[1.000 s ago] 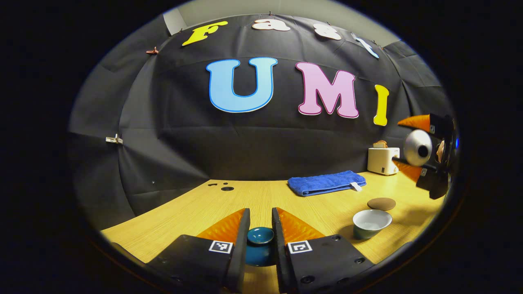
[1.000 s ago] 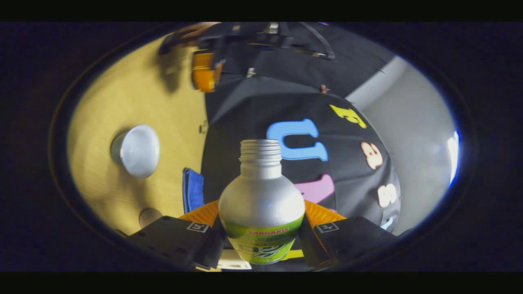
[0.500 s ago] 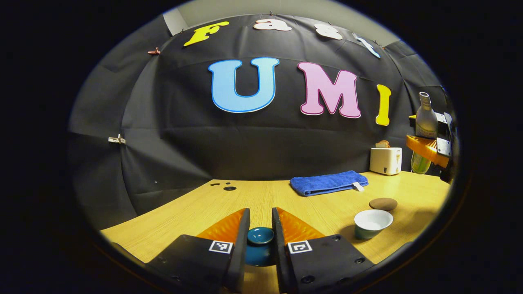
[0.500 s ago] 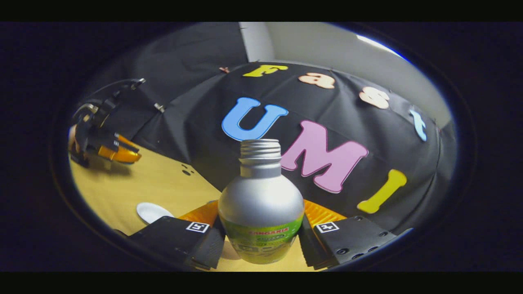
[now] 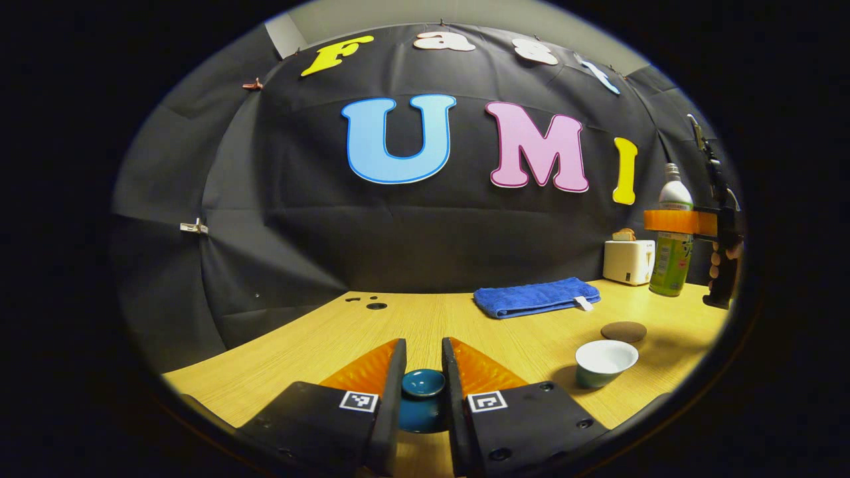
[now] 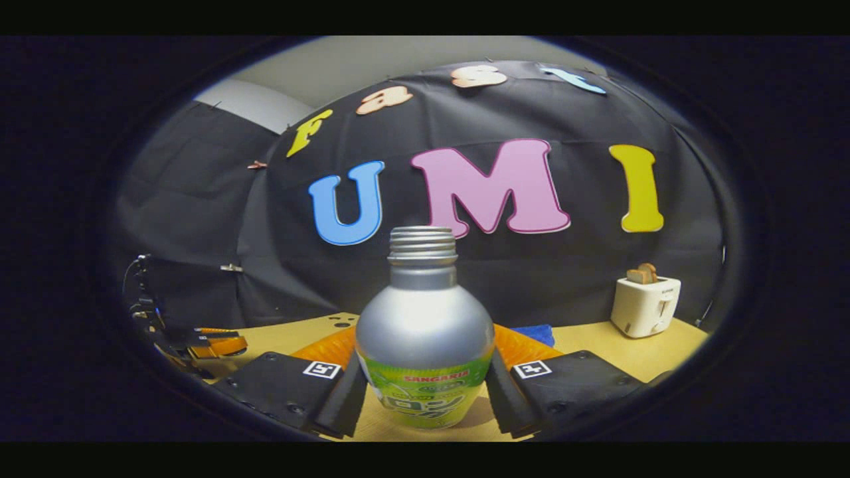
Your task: Open the teacup lid with one hand, grasp the water bottle and pour water into the teacup with the other hand; after pouring, place the water bottle on the coaster and then close the teacup lid.
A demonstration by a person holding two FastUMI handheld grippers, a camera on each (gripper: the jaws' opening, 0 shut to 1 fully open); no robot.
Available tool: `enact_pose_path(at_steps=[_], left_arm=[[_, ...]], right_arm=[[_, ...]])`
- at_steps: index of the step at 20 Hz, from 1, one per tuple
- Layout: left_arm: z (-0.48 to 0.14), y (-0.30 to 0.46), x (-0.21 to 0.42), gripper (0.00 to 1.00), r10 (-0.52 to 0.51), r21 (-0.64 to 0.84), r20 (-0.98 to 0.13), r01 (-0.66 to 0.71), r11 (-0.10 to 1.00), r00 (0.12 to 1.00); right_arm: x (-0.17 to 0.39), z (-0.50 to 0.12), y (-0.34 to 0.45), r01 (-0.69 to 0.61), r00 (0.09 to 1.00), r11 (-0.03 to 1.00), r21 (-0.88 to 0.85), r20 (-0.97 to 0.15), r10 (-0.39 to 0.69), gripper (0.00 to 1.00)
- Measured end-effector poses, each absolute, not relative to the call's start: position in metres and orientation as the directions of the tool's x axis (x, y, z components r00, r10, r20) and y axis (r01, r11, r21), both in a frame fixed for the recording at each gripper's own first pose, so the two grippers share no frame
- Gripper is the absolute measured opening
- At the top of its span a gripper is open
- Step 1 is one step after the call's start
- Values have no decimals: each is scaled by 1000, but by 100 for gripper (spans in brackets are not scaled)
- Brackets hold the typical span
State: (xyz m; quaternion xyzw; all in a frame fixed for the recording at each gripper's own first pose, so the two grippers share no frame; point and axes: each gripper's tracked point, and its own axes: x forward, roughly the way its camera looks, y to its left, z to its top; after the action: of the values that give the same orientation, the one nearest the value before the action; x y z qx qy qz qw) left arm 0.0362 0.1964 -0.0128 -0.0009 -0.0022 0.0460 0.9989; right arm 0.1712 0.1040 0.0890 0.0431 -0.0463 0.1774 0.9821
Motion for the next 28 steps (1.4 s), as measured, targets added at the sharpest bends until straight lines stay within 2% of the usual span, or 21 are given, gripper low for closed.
enact_pose_path(at_steps=[4, 7, 14, 19, 27, 28], left_arm=[[-14, 196, 36, 35, 93, -2, 4, -93, 996, 996], [-14, 196, 35, 35, 91, -2, 4, -91, 996, 996], [-14, 195, 36, 35, 86, -2, 6, -86, 996, 996], [-14, 195, 35, 35, 86, -1, 6, -86, 996, 996], [-15, 194, 36, 35, 86, -2, 6, -86, 996, 996], [-15, 194, 36, 35, 86, -2, 6, -86, 996, 996]], right_arm=[[204, 51, 95, -326, 944, 934, 146, -6, 330, 79], [219, 17, 92, -289, 948, 949, 125, -101, 302, 80], [245, 0, 89, -251, 962, 967, 37, -105, 253, 81], [247, -12, 92, -254, 957, 965, 60, -126, 260, 82], [248, -11, 88, -236, 964, 972, 6, -122, 235, 84], [248, -11, 86, -231, 965, 973, 6, -124, 230, 87]])
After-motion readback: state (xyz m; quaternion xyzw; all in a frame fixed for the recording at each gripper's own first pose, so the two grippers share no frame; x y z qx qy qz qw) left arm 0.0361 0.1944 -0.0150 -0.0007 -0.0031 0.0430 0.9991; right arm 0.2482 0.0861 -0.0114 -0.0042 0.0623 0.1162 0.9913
